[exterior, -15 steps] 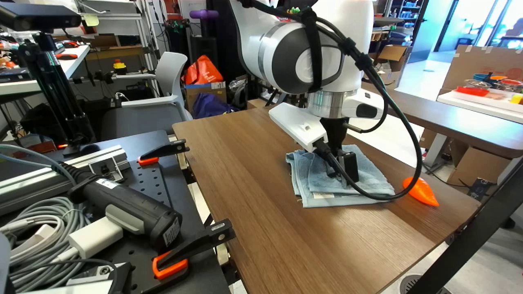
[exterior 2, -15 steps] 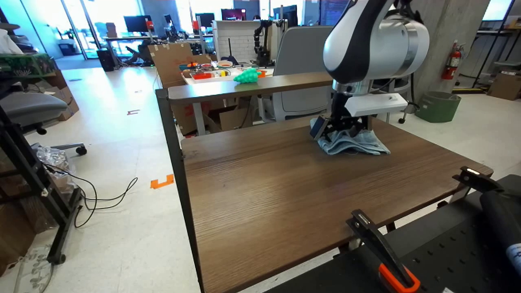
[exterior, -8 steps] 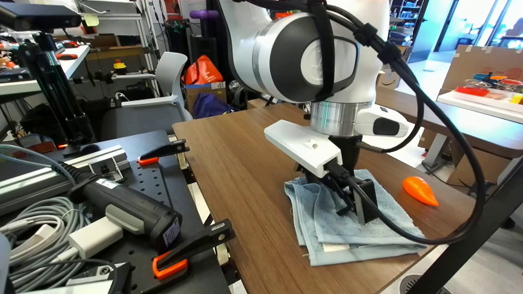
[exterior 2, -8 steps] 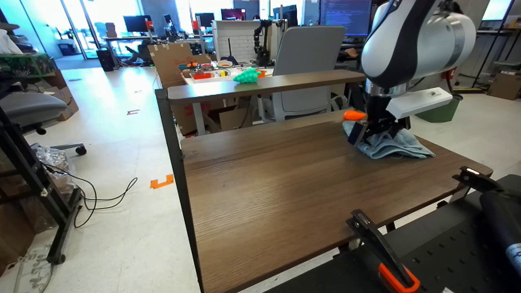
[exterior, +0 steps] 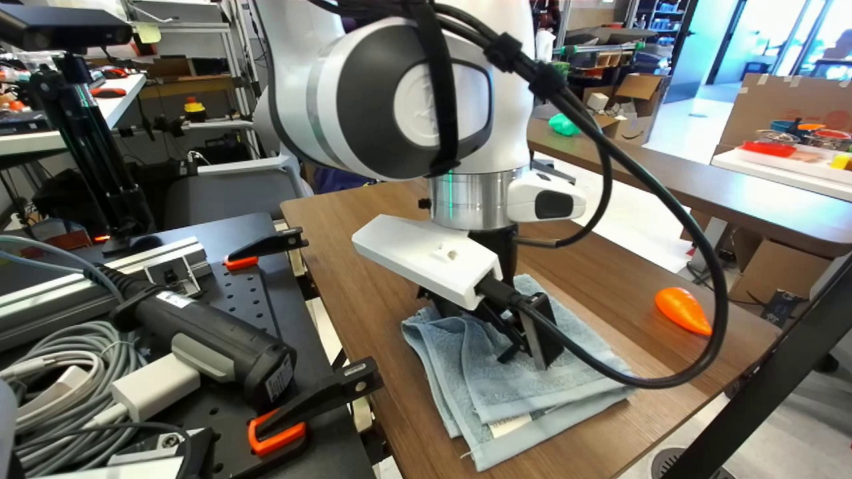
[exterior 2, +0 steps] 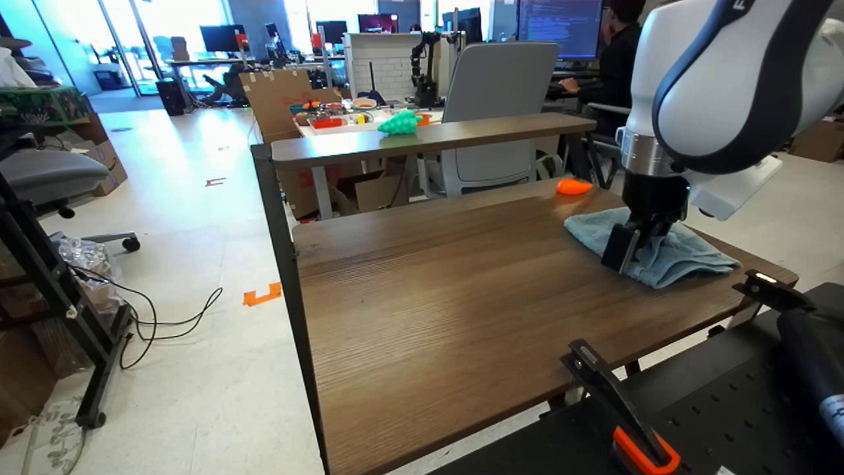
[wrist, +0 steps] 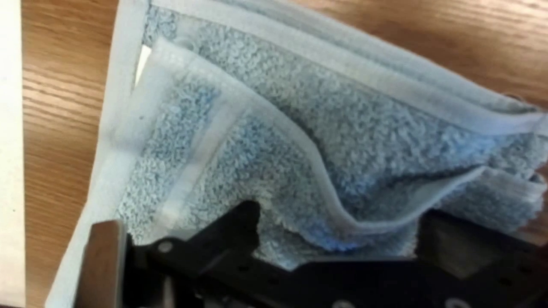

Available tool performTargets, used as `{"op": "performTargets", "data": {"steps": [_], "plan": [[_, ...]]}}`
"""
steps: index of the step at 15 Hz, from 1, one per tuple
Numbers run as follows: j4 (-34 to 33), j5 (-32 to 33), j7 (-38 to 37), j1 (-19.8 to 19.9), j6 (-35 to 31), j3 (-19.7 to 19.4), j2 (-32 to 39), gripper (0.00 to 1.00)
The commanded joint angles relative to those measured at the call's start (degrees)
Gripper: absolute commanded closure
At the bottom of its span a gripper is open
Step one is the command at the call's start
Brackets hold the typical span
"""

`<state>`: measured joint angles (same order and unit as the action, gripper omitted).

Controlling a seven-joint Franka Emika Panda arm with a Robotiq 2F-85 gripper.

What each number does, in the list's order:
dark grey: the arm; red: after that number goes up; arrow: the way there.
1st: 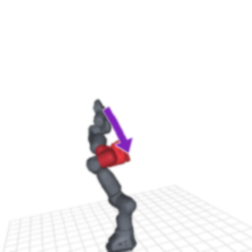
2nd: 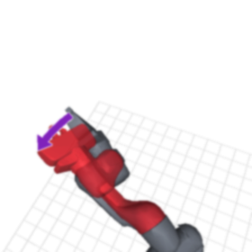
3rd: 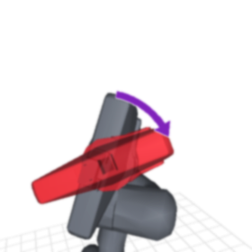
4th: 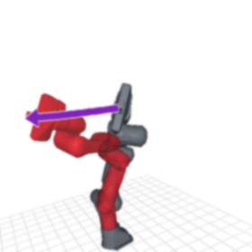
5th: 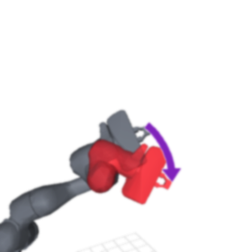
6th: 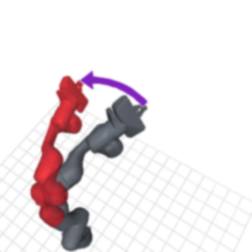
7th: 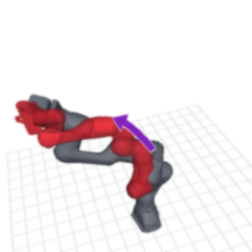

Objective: Use the blue towel to wipe the tabletop

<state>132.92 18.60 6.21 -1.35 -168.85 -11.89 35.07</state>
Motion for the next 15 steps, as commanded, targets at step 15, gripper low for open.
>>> {"op": "performTargets", "data": {"steps": [15], "plan": [[2.79,-8.97,12.66,33.26,-4.27,41.87,6.82,0.0]]}}
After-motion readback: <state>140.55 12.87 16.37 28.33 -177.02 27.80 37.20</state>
